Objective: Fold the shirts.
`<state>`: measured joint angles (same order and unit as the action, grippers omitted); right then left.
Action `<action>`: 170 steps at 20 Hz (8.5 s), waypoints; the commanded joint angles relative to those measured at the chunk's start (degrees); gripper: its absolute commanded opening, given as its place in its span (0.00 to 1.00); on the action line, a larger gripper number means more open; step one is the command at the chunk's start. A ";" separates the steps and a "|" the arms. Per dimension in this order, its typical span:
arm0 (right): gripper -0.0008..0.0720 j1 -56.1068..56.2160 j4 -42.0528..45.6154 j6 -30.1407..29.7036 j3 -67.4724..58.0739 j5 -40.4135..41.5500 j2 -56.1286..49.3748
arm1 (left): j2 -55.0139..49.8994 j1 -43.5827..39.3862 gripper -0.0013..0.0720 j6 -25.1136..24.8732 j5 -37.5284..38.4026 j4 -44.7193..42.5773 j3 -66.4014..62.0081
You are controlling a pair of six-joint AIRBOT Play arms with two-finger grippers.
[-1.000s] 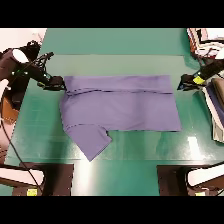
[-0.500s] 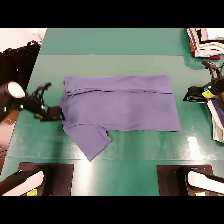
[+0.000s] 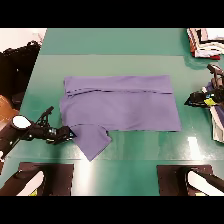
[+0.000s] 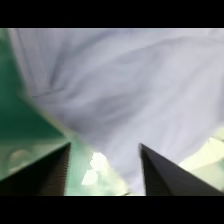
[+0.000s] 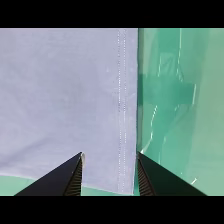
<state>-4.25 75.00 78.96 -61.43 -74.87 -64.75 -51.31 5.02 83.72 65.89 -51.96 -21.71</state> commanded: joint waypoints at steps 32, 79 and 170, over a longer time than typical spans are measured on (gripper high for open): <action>0.04 -15.56 -17.86 -7.08 30.34 8.15 1.64 | 0.79 -0.04 0.05 -7.15 -2.62 7.85 -0.48; 0.60 -11.61 -8.50 -6.29 -18.53 -7.54 -29.29 | -32.54 -0.04 0.09 -9.20 0.92 5.35 -46.56; 0.04 36.52 -38.91 -8.63 -38.27 6.86 -51.41 | -28.46 1.62 0.05 -4.76 3.52 -3.87 -67.14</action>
<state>30.79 36.97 70.94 -94.89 -68.55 -115.13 -79.75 6.90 79.05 69.17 -57.36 -88.86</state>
